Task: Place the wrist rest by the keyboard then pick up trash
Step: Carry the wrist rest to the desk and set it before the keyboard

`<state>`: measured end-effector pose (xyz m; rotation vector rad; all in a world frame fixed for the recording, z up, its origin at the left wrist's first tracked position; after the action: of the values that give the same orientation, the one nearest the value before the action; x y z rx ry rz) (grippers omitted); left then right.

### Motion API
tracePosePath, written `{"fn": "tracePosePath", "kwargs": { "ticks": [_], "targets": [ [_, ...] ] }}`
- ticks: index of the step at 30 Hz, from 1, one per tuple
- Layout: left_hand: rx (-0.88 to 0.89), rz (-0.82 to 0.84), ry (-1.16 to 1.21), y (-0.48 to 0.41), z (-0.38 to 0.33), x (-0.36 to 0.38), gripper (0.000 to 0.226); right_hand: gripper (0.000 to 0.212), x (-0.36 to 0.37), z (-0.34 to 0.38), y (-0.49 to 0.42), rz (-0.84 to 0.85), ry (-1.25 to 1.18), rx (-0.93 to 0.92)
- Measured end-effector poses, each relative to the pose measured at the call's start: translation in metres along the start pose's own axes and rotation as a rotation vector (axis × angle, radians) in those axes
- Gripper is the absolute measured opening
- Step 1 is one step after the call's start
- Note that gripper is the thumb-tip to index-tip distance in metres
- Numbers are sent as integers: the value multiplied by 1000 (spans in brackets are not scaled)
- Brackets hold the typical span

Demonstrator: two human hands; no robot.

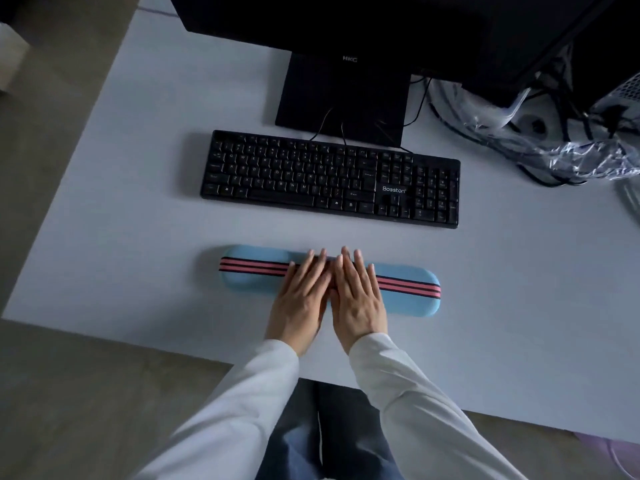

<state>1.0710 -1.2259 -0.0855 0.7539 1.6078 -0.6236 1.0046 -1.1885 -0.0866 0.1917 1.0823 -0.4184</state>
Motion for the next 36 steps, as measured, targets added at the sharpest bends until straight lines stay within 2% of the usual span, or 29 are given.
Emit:
{"fn": "tracePosePath", "kwargs": {
  "ticks": [6, 10, 14, 18, 20, 23, 25, 29, 30, 32, 34, 36],
  "targets": [
    [67, 60, -179, 2, 17, 16, 48, 52, 11, -9, 2, 86, 66, -31],
    [-6, 72, -208, 5, 43, 14, 49, 57, -2, -36, 10, 56, 77, 117],
    [-44, 73, -231, 12, 70, 13, 51, 60, -18, -66, 22, 37, 75, 159],
    [-88, 53, -244, 18, 95, 9, 52, 63, -31, -92, 32, 55, 79, 286],
    [-153, 52, -206, 21, 109, 7, 55, 66, -34, -101, 37, 75, 81, 357],
    [-414, 79, -8, 30, 151, 0, 59, 67, -41, -110, 42, 94, 76, 425],
    [-545, 72, 67, 38, 176, -6, 61, 69, -53, -117, 48, 42, 108, 478],
    [-613, -93, 182, 44, 191, -32, 47, 80, -78, -125, 68, -91, 12, 626],
    [-635, -106, 222, 41, 190, -35, 45, 78, -88, -123, 72, -149, -23, 639],
    [-673, -85, 270, 34, 183, -37, 42, 61, -106, -120, 79, -259, -106, 670],
    [-681, -62, 324, 22, 169, -36, 38, 45, -116, -128, 92, -326, -236, 772],
    [-649, -40, 407, 7, 144, -34, 34, 39, -126, -139, 109, -412, -352, 881]
  ]
}}
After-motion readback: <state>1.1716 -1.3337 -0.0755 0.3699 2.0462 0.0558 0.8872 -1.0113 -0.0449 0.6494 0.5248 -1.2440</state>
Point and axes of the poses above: each hand's wrist, its own y-axis away from the middle knuckle, its own x-axis out of the palm, z = x × y, the point moved 10 cm from there along -y, towards the middle knuckle, and after that the axes turned 13 degrees about -y, right-handed, at the moved point
